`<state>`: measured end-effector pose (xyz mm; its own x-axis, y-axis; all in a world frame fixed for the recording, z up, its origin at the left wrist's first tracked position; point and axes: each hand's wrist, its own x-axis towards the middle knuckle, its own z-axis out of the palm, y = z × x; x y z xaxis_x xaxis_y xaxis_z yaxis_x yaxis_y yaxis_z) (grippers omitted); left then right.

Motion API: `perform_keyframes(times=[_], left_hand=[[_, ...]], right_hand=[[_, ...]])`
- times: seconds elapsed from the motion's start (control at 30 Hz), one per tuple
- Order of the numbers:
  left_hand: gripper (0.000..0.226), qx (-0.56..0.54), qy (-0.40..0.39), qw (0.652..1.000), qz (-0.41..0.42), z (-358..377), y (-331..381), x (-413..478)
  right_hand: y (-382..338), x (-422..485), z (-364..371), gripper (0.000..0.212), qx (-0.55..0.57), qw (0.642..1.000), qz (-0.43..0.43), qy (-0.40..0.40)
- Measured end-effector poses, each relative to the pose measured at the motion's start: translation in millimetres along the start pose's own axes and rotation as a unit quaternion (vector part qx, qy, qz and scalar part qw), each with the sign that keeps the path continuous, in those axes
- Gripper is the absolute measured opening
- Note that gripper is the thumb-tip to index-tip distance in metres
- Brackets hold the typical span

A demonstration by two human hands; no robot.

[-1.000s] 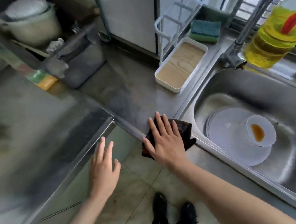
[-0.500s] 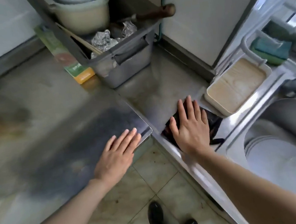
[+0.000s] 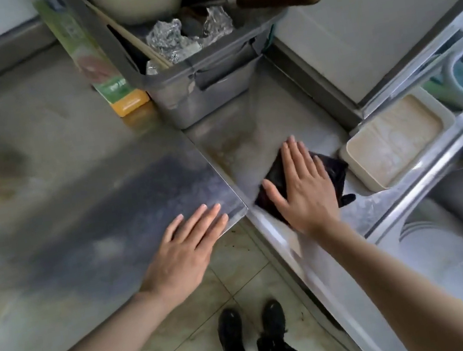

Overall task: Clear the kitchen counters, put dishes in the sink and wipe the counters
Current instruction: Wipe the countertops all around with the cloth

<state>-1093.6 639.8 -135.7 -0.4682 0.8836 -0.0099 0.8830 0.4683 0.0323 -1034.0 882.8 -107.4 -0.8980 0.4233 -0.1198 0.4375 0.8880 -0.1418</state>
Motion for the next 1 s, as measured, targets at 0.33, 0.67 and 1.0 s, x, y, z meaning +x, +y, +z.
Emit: perform_keyframes(times=[0.33, 0.67, 1.0], left_hand=[[0.07, -0.019, -0.032, 0.999, -0.013, -1.3, -0.7, -2.6], [0.072, -0.006, -0.028, 0.999, -0.014, -3.5, -0.7, -3.3], [0.068, 0.027, -0.03, 0.999, -0.011, -2.9, -0.2, -3.0]], right_hand=[[-22.4, 33.2, -2.2, 0.076, -0.021, 0.967, -0.25, -0.044], [-69.6, 84.9, 2.7, 0.072, 0.058, 0.995, -0.082, 0.001], [-5.1, 104.5, -0.2, 0.064, 0.02, 0.996, -0.036, 0.076]])
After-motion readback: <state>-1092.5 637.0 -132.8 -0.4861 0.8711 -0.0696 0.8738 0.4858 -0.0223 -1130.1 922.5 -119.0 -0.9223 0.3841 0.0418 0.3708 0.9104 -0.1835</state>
